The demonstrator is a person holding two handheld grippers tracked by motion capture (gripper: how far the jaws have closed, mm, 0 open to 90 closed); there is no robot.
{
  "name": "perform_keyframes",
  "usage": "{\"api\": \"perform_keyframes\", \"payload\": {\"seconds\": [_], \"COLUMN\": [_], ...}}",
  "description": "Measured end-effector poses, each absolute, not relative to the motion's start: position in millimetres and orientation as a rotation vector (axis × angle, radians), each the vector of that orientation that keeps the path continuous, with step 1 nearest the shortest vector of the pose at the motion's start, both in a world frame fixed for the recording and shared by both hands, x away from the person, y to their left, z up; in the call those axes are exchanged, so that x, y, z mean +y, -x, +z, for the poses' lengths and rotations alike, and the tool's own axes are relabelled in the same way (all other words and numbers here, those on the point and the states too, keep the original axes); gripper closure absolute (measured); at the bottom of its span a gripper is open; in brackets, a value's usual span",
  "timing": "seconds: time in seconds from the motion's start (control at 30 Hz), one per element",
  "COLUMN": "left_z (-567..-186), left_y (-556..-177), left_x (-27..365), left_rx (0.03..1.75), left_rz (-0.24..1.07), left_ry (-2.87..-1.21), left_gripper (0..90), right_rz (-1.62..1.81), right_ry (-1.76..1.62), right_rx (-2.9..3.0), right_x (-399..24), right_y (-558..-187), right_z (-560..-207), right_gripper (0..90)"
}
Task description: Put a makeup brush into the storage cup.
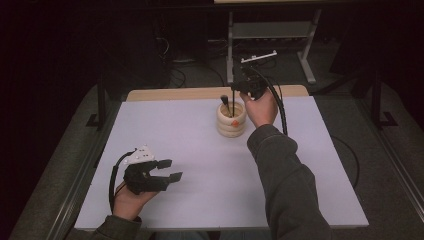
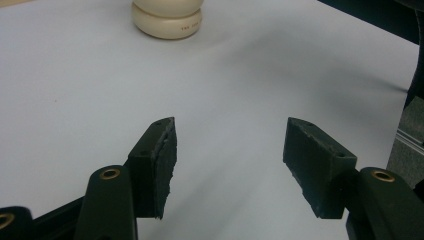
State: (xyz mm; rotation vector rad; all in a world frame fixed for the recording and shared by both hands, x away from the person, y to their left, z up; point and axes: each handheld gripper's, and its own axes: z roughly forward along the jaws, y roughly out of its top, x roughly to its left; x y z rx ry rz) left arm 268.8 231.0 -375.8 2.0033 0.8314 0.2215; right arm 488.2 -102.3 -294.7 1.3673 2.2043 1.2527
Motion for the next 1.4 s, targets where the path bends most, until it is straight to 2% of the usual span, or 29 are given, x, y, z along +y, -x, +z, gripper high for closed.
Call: {"api": "perform_keyframes", "payload": {"seconds": [1.4], "left_z": [-377.2], "left_y": [-268.7], "left_x": [231.6], "left_rx": [0.836], "left_rz": [0.218], "left_ry": [-2.010], "left_gripper": [37.6], "right_rz": [1.228], "right_ry": [-1.403], "right_rx": [2.227], "right_x": [-107.3], "right_y": [-484.6], "right_z": [-327.6], "right_gripper": [84.1]}}
